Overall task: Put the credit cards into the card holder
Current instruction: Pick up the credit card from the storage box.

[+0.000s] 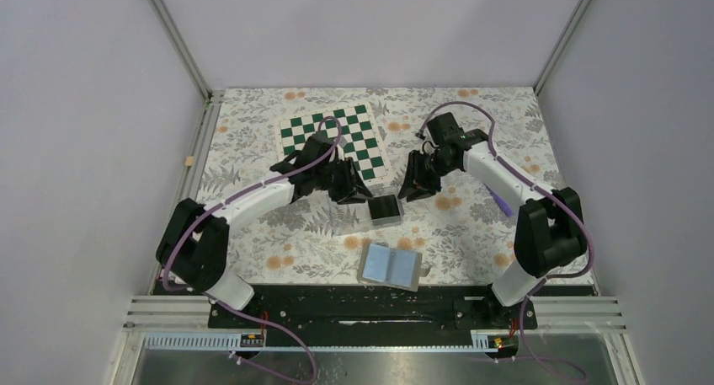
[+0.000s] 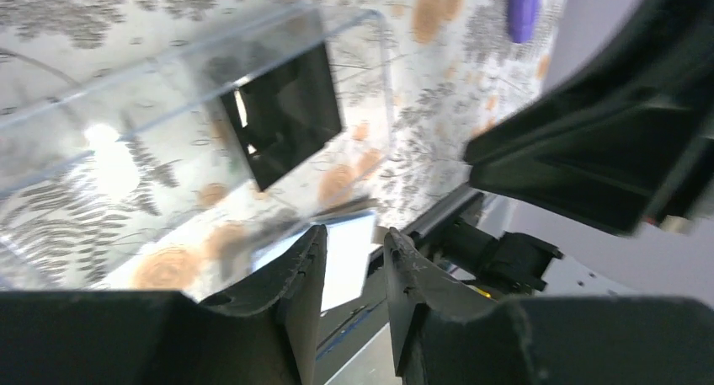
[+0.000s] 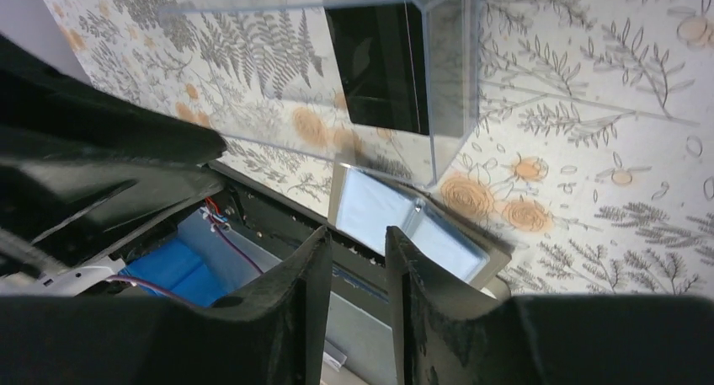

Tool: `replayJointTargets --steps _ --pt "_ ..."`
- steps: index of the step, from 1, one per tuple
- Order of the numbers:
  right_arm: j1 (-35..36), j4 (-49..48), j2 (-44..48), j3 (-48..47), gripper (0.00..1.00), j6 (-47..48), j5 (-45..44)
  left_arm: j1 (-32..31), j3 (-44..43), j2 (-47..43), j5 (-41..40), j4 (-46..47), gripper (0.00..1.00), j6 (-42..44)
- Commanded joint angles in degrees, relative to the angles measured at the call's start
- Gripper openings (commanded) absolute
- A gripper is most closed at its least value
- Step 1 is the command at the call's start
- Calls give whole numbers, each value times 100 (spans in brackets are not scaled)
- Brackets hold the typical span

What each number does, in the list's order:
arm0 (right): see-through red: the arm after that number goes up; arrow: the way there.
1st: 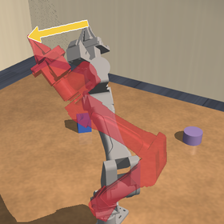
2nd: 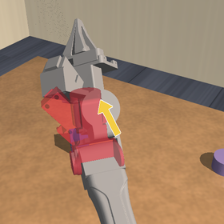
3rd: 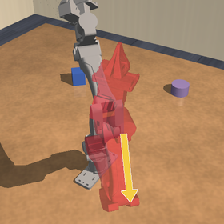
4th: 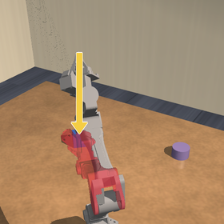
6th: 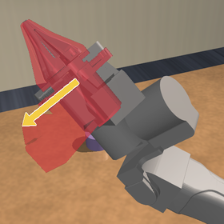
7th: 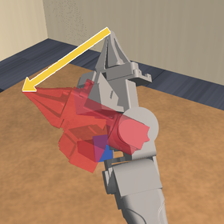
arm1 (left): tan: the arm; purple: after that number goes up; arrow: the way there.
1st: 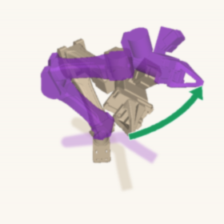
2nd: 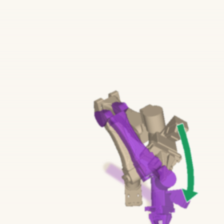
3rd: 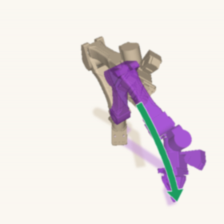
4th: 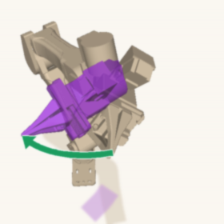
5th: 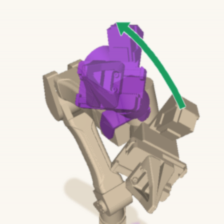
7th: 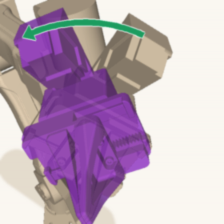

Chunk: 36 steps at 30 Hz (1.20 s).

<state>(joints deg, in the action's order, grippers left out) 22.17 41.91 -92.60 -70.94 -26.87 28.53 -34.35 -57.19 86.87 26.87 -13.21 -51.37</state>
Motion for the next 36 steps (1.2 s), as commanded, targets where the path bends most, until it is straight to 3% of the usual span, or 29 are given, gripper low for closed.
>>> replayJointTargets --steps 1,7,14,27,36 --pt "-25 196 -266 -701 37 194 7 146 -527 545 -240 -969 31 512" --pt "181 387 -794 -1256 27 326 -169 148 -913 1240 -249 -1034 30 491" --pt "726 563 -1377 -1417 0 508 -1157 148 -1112 1533 -352 -1051 30 432" --pt "1375 749 -2128 -1746 0 483 -2754 76 -1105 1788 -527 -1035 31 351" --pt "1469 713 -2410 -1670 0 463 -2756 -49 -1142 2077 -551 -904 30 234"
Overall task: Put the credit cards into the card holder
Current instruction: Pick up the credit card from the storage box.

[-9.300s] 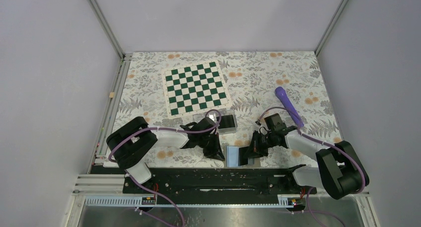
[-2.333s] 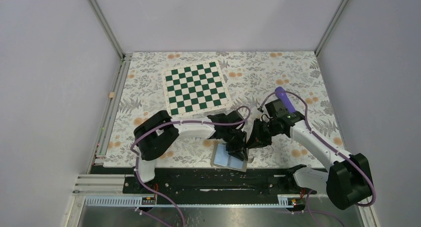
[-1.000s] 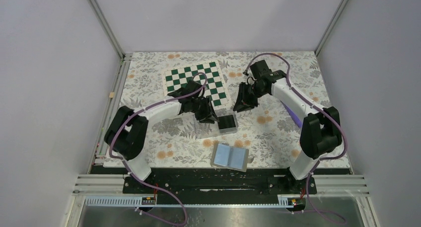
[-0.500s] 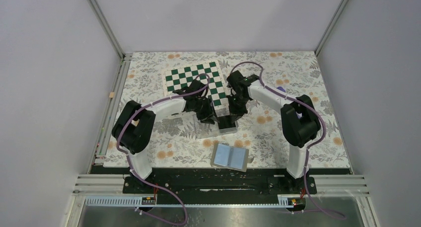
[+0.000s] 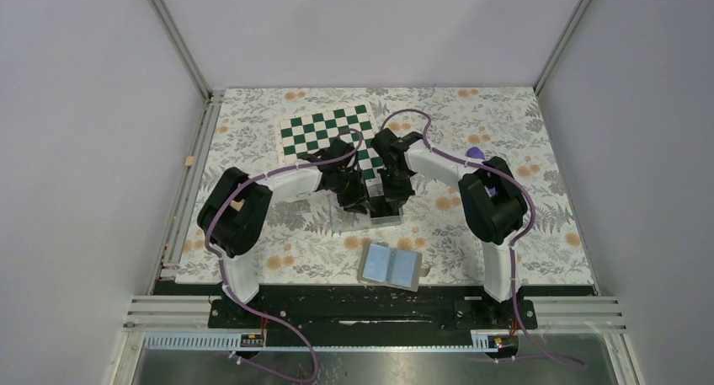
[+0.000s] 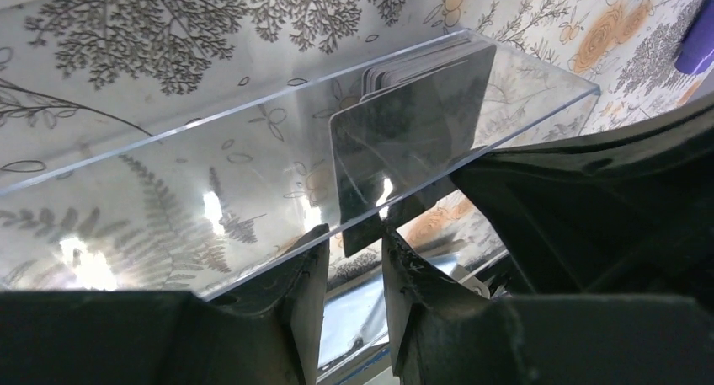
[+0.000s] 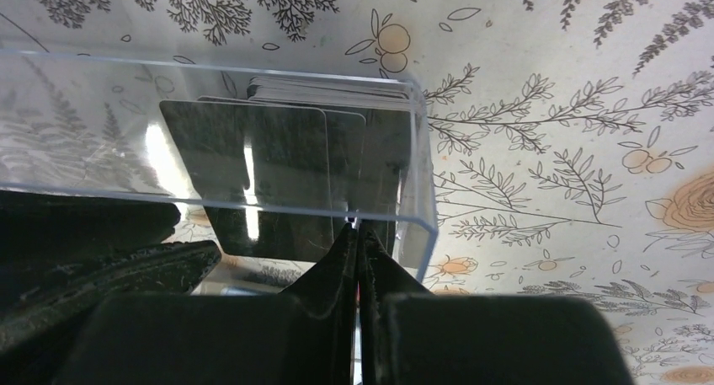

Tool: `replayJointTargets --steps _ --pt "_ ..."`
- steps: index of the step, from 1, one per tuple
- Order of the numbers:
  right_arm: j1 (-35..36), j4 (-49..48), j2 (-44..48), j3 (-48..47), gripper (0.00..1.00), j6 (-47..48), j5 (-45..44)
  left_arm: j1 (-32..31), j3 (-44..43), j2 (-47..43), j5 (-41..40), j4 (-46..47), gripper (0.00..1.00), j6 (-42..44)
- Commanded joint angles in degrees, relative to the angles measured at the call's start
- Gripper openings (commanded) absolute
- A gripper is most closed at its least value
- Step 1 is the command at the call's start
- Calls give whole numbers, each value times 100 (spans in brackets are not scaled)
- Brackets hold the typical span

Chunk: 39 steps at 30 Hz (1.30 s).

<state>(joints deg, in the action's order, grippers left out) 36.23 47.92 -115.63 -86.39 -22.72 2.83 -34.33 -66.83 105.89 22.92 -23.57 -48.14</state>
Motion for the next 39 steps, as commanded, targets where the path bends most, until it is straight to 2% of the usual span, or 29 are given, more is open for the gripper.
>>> replayJointTargets --steps 1,12,18,28,39 --pt "68 107 -125 -124 0 45 -151 -58 -181 196 -158 132 30 -90" --pt "85 98 -313 -158 0 5 102 -226 -308 497 -132 134 28 -153" --pt "90 101 -345 -133 0 -4 163 -258 -341 354 -170 132 25 -144" --pt "90 102 -342 -42 0 -46 177 -267 -574 170 -968 -789 29 338" --pt "95 108 -370 -2 0 -39 269 -346 -611 316 -788 -611 29 308"
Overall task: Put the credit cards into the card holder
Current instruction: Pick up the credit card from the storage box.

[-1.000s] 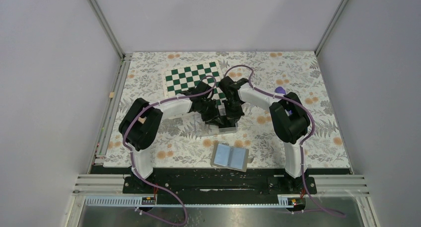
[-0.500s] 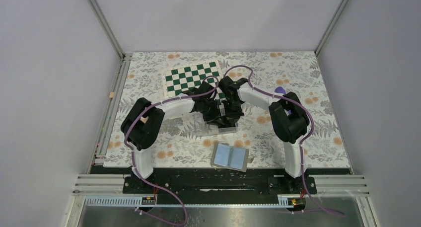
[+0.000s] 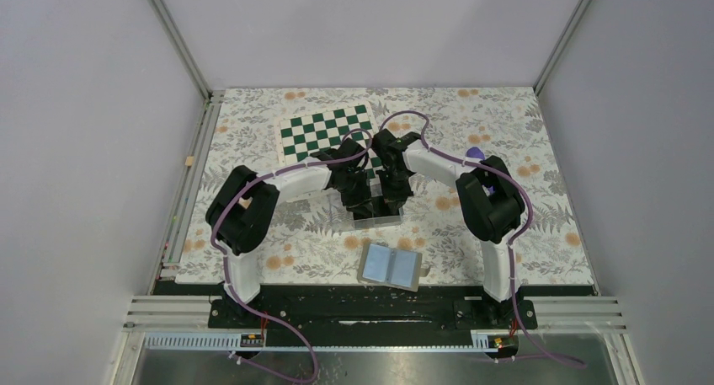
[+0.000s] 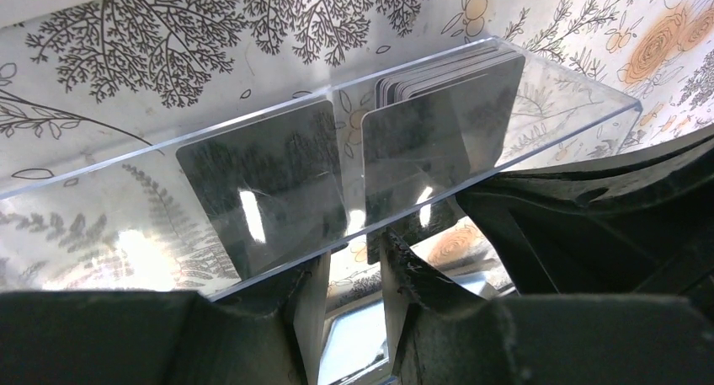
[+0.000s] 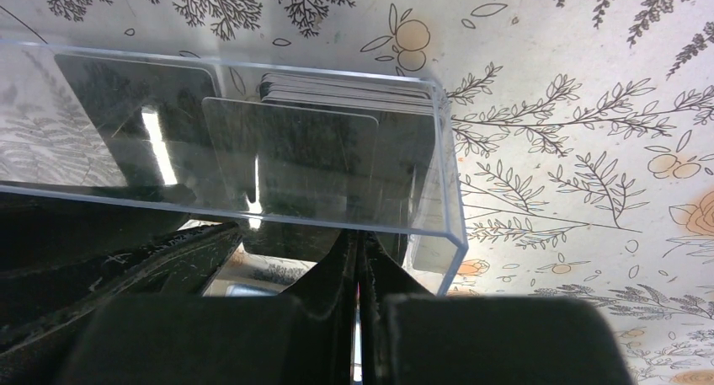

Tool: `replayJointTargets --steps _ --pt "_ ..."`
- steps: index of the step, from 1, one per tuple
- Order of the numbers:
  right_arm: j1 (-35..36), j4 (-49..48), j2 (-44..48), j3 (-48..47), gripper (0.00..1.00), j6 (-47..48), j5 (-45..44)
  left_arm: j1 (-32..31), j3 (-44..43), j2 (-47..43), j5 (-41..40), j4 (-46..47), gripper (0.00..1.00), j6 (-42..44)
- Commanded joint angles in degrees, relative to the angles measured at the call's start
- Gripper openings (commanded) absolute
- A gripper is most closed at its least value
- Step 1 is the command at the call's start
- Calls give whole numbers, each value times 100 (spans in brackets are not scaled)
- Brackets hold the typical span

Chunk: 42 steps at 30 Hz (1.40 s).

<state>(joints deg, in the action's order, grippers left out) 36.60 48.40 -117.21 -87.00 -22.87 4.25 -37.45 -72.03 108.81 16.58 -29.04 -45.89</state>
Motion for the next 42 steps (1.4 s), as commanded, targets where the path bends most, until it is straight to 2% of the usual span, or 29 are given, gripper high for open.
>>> replayJointTargets --steps 1,9,19,28,34,42 --pt "58 58 -207 60 0 -22 125 -32 -64 -44 -153 -19 29 90" --pt "59 106 -142 -26 0 -24 158 40 60 -381 -136 106 30 231" --pt "58 171 -168 -39 0 23 130 134 228 52 270 563 30 -202" --pt "58 93 -158 102 0 21 295 20 -207 487 45 118 29 -226" --pt "45 5 -145 187 0 -67 496 -213 -776 798 -302 -514 29 4" --pt "47 -127 -117 397 0 -134 579 -302 -902 802 -470 -761 28 213"
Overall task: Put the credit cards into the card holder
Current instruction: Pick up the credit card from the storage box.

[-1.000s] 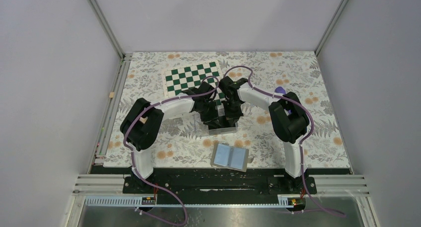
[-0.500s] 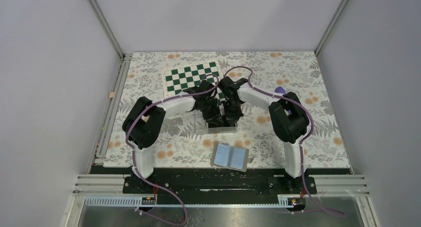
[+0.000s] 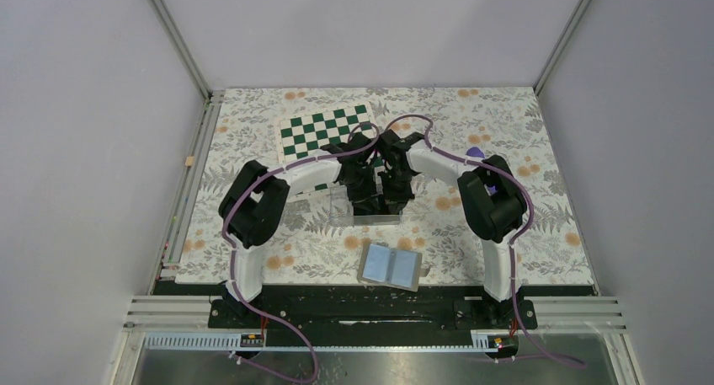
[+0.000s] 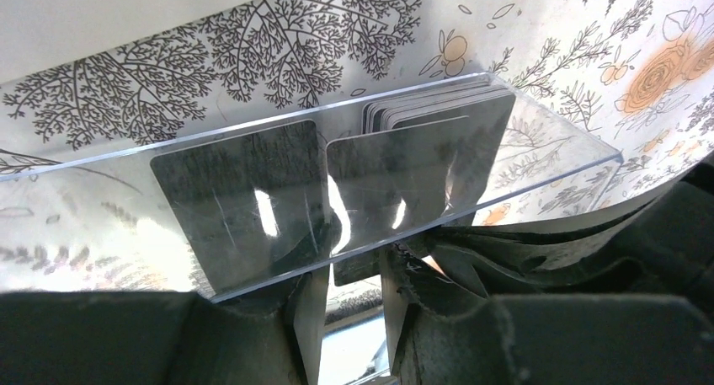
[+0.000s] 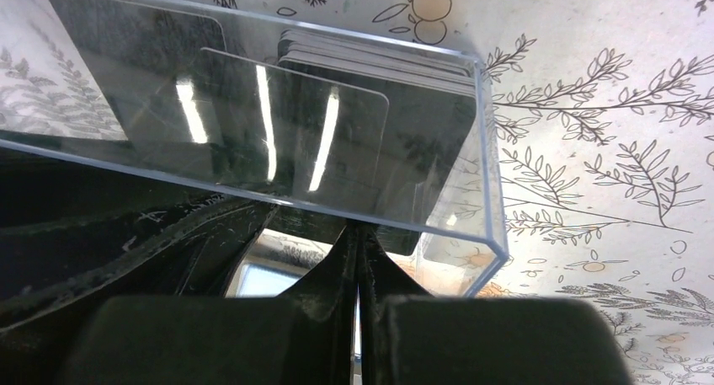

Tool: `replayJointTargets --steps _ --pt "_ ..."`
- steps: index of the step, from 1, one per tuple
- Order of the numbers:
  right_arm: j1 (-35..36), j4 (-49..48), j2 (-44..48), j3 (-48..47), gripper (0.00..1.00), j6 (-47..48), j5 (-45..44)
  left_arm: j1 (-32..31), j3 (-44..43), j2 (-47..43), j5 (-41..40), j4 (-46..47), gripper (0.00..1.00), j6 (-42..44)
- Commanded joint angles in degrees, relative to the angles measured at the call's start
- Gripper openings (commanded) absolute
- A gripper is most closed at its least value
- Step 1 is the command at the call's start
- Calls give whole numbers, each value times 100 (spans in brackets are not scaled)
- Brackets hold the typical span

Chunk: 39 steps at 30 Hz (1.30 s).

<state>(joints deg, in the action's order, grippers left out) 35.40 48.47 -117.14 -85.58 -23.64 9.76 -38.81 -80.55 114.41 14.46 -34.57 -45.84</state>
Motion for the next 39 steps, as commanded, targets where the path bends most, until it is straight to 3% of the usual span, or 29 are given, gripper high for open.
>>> replayJointTargets --steps 1,7,21,39 --pt "169 -143 -121 274 0 -72 31 -169 -59 216 -284 -247 28 227" --pt "167 -184 -130 318 0 -114 76 -178 -146 132 -683 -583 29 376" --pt "147 -220 -126 411 0 -126 98 -205 203 252 435 546 27 -69" --pt "109 -319 -68 520 0 -131 245 -202 197 -467 549 866 24 -140"
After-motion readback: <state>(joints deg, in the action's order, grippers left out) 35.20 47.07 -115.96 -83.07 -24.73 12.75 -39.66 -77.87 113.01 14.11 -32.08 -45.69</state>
